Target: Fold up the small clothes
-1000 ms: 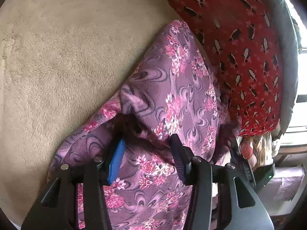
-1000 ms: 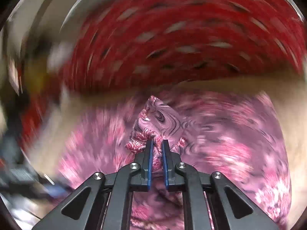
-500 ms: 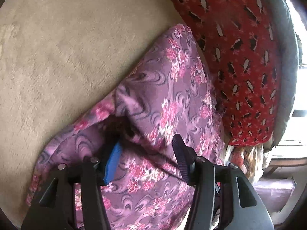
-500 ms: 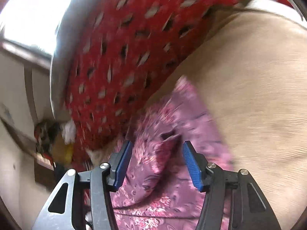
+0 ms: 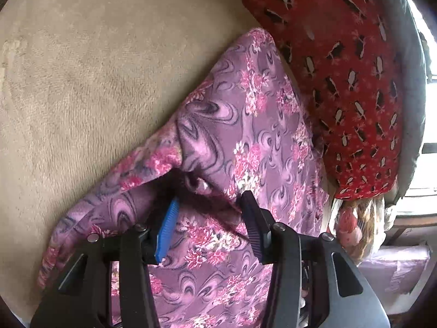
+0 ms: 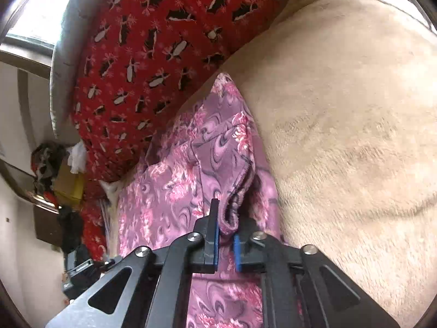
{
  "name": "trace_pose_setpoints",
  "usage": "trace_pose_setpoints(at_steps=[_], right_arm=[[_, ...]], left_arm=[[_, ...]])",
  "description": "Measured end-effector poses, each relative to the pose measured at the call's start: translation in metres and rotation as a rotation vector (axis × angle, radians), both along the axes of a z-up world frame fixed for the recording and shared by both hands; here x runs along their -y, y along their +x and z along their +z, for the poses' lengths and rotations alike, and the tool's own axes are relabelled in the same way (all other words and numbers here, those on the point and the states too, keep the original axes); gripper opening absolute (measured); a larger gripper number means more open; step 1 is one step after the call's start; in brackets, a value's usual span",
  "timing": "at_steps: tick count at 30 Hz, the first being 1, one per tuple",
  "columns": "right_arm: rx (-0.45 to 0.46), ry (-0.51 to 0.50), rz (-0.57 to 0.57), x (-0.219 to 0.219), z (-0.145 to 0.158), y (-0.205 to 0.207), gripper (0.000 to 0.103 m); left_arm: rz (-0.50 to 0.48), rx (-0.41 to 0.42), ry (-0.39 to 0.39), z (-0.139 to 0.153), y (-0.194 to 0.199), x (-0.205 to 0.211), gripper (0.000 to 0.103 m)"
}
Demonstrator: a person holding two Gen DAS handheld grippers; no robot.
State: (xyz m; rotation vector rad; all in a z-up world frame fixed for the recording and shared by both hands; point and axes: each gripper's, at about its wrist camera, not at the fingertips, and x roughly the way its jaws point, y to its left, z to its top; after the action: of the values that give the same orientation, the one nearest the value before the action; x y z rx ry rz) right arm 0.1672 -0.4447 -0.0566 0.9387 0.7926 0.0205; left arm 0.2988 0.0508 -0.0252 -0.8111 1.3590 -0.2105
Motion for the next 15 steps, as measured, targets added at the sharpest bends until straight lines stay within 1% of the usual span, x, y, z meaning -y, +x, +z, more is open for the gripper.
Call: trace_pose_setpoints(at_steps=[2, 3, 4, 5, 6, 7, 8, 9, 10, 11, 12, 13, 14, 15], right_arm=[[0.058, 0.023, -0.051, 0.006, 0.006, -0.005, 0.028], [0.064, 0.024, -0.061, 0.008, 0.008, 0.000, 0.039], [0.045, 0.020, -0.061, 0.009, 0.008, 0.008, 0.035], [0.018, 0.007, -0.050, 0.008, 0.009, 0.019, 0.026], [0.023, -0.013, -0.029, 0.007, 0.014, 0.023, 0.006], [0.068, -0.043, -0.012, 0.006, 0.027, 0.026, 0.006], [0.134, -0.081, -0.017, 0.006, 0.037, 0.024, 0.006], [0.182, -0.107, -0.029, 0.006, 0.045, 0.019, 0.006], [0.192, -0.119, -0.041, 0.008, 0.046, 0.017, 0.006], [0.155, -0.127, -0.045, 0.009, 0.039, 0.020, 0.006], [0.072, -0.138, -0.027, 0.009, 0.024, 0.027, 0.006], [-0.037, -0.147, 0.007, 0.009, 0.007, 0.033, 0.006], [-0.103, -0.128, 0.037, 0.008, -0.009, 0.032, 0.005], [-0.057, -0.117, 0.013, 0.010, -0.004, 0.023, 0.009]], left_arm=[[0.010, -0.008, -0.007, 0.001, 0.005, -0.001, 0.045], [0.018, -0.007, -0.007, 0.004, 0.008, -0.001, 0.045], [0.020, 0.005, 0.002, 0.009, 0.010, 0.000, 0.043], [0.013, 0.033, 0.018, 0.017, 0.013, 0.002, 0.043], [0.002, 0.055, 0.031, 0.022, 0.014, 0.004, 0.043], [-0.012, 0.073, 0.059, 0.026, 0.016, 0.008, 0.044], [-0.038, 0.086, 0.115, 0.028, 0.017, 0.013, 0.044], [-0.058, 0.086, 0.165, 0.025, 0.019, 0.019, 0.044], [-0.072, 0.078, 0.211, 0.019, 0.021, 0.021, 0.044], [-0.096, 0.064, 0.277, 0.010, 0.024, 0.027, 0.044], [-0.113, 0.066, 0.303, 0.006, 0.024, 0.030, 0.044], [-0.128, 0.087, 0.328, 0.009, 0.022, 0.033, 0.044], [-0.136, 0.100, 0.337, 0.013, 0.020, 0.034, 0.044], [-0.159, 0.117, 0.348, 0.020, 0.016, 0.036, 0.044]])
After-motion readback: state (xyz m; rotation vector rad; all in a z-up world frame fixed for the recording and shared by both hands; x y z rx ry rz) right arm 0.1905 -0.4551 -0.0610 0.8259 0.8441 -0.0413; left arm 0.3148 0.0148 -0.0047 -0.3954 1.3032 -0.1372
